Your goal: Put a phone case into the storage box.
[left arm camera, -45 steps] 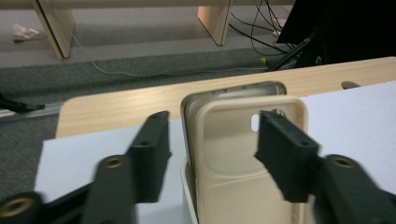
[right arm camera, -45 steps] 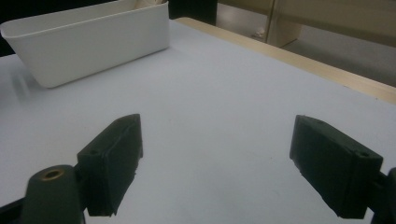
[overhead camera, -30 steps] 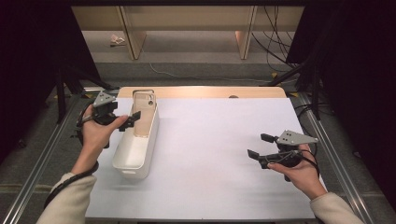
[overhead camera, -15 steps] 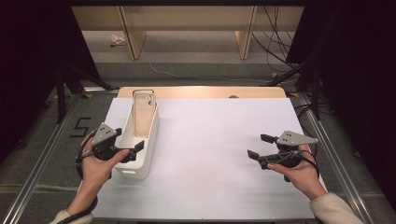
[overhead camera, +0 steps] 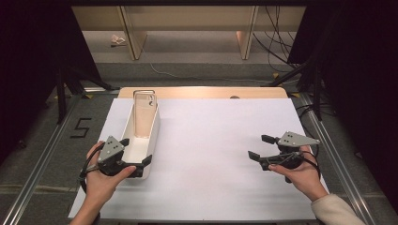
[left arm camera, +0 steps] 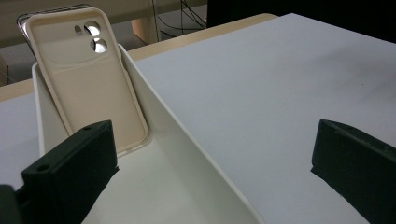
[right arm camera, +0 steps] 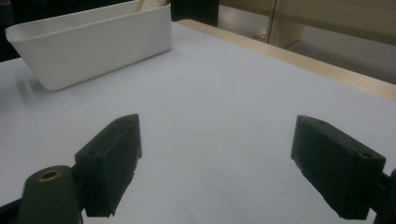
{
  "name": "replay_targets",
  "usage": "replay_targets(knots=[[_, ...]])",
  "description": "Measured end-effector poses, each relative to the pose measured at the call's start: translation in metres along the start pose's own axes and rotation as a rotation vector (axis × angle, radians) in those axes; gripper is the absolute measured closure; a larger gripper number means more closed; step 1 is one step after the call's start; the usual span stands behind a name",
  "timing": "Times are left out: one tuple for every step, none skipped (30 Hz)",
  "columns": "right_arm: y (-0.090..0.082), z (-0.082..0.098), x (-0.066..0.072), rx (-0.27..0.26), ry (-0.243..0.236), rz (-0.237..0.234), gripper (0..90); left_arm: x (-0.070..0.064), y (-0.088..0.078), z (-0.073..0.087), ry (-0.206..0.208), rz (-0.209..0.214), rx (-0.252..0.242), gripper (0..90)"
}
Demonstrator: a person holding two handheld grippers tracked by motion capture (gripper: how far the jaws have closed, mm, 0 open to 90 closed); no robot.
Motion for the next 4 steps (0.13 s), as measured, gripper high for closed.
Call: replay_targets(knots=[[0.0001, -0.0001, 0.0003, -0.001, 0.0, 0.0, 17.2, -0.0001, 0.0005, 0.0002, 0.001, 0.0, 0.001, 0.0], [-0.0001, -0.0001, 0.0003, -0.001, 0.0, -0.001, 17.2, -0.0001, 0.0011, 0.0001, 0.002, -0.001, 0.002, 0.0], [-0.0002, -0.0001, -0.0001, -0.003, 0.001, -0.001, 17.2, -0.0002, 0.0014, 0.0, 0.001, 0.001, 0.001, 0.0], [-0.0003, -0.0001, -0.0004, -0.005, 0.002, -0.002, 17.2, -0.0007, 0.0018, -0.0001, 0.001, 0.003, 0.0, 0.0]])
Point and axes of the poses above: each handheld gripper's, and its own axes: y roughly forward along the jaws, z roughly out of its underside, x roughly to its left, the point moved 1 cm from there along y, roughly forward along the jaws, and after that the axes turned 9 degrees about x, right-handed, at the moved point
